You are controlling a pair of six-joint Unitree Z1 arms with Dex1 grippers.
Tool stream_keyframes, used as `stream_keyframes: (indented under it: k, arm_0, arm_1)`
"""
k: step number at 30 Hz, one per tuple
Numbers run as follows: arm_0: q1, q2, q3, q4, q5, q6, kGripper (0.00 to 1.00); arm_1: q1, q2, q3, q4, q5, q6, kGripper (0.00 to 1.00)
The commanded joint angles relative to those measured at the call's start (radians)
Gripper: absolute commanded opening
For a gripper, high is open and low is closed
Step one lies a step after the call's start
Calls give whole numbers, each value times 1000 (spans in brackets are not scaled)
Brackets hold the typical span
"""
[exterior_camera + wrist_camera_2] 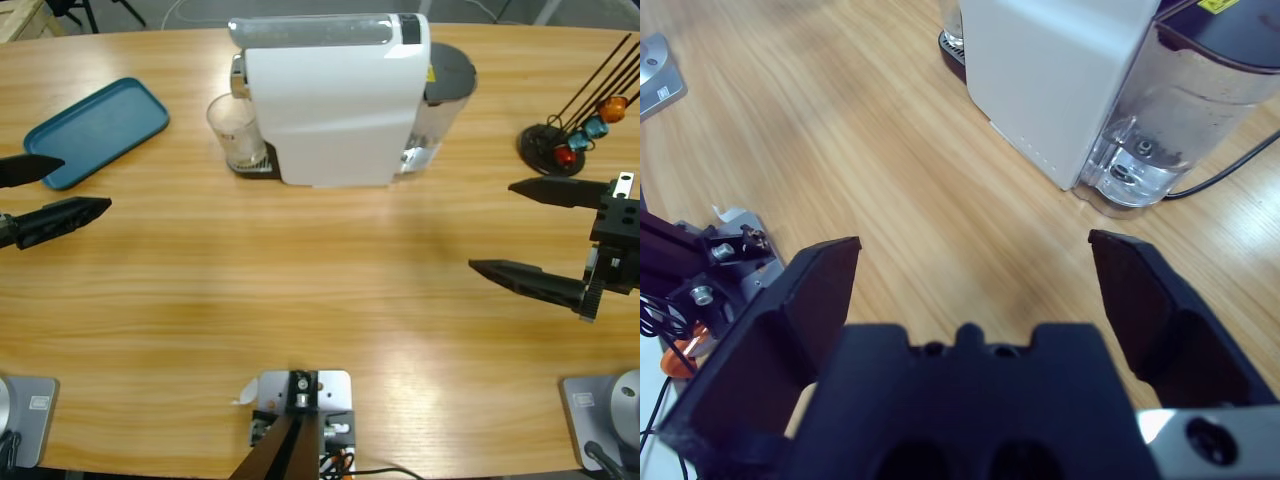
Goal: Pour coffee
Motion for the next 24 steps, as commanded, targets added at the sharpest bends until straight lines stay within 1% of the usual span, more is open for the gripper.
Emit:
stream_keyframes:
  k: [1, 14, 18, 21, 24]
  arm_0:
    - [-3, 23, 39, -10, -13, 7, 973]
    - [-3, 36, 38, -23, -5, 9, 973]
    - [-3, 6, 35, -24, 3, 7, 968]
    - [-3, -5, 19, -26, 12, 0, 964]
    - [-3, 24, -30, -24, 4, -7, 976]
  arm_1:
    - [10, 26, 39, -13, 16, -4, 1000]
    - [10, 44, 39, -25, 16, -4, 1000]
    - [10, 46, 39, -27, 16, -4, 1000]
    - [10, 50, 39, -28, 15, -4, 1000]
    - [10, 54, 39, -28, 16, -4, 1000]
